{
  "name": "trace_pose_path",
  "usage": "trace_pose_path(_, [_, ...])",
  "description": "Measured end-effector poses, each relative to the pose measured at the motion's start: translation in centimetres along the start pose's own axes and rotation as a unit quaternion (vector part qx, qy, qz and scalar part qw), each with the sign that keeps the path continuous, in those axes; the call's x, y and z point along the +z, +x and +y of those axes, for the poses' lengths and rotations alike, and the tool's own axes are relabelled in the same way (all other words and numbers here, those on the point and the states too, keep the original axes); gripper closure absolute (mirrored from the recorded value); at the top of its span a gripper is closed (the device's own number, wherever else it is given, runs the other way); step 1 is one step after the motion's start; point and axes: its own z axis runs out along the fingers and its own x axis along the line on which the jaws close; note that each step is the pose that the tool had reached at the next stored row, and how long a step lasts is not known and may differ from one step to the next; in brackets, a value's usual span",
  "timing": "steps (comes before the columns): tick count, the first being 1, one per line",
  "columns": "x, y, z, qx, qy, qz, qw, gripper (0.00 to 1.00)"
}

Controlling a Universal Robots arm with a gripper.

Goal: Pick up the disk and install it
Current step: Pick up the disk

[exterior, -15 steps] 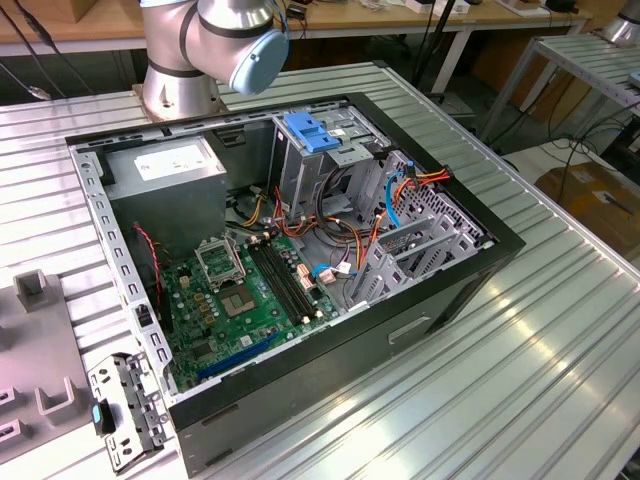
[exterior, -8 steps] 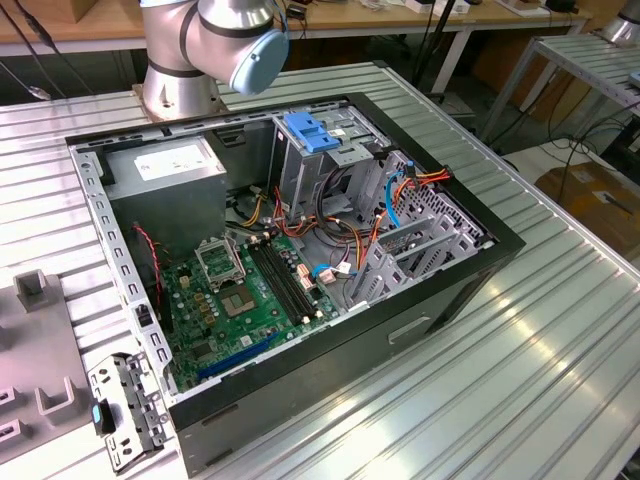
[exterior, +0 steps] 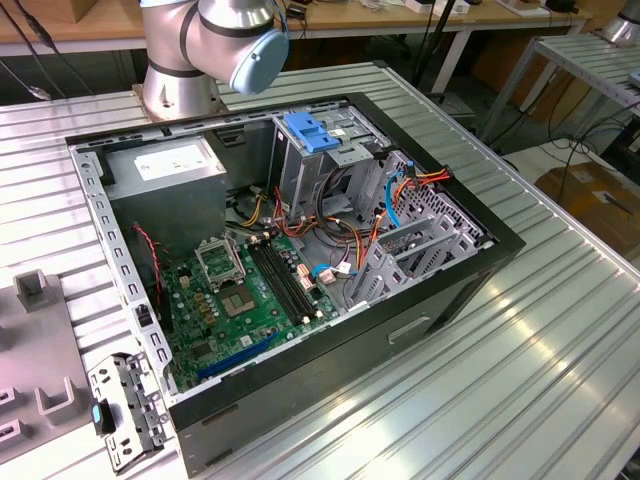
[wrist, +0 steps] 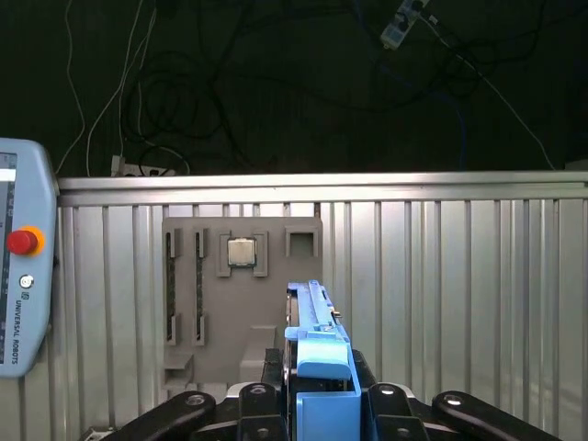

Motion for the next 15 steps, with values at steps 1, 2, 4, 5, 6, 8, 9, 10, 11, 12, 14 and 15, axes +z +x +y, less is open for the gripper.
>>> trace_pose_path(1, [0.01,-0.01,-0.51,0.0,0.0,0.0,1.0,0.63])
trace_pose_path(2, [0.01,-0.02,-0.83,0.0,0.0,0.0,1.0,0.63])
trace_pose_path(4, [0.01,-0.03,-1.41,0.0,0.0,0.0,1.0,0.63])
trace_pose_path(5, [0.02,-0.03,-1.47,0.0,0.0,0.0,1.0,0.63])
trace_pose_path(6, [0.02,-0.03,-1.53,0.0,0.0,0.0,1.0,0.63])
trace_pose_path(8, [0.02,-0.03,-1.7,0.0,0.0,0.0,1.0,0.63])
trace_pose_path(9, [0.02,-0.04,-1.76,0.0,0.0,0.0,1.0,0.63])
trace_pose_path(10, [0.02,-0.03,-1.86,0.0,0.0,0.0,1.0,0.63])
trace_pose_path(11, [0.03,-0.04,-1.91,0.0,0.0001,0.0,1.0,0.63])
trace_pose_path(12, [0.02,-0.04,-1.98,0.0,0.0,0.0,1.0,0.63])
trace_pose_path(14, [0.03,-0.03,-2.2,0.0,0.0,0.0,1.0,0.63])
trace_pose_path(15, [0.03,-0.03,-2.25,0.0,0.0,0.0,1.0,0.63])
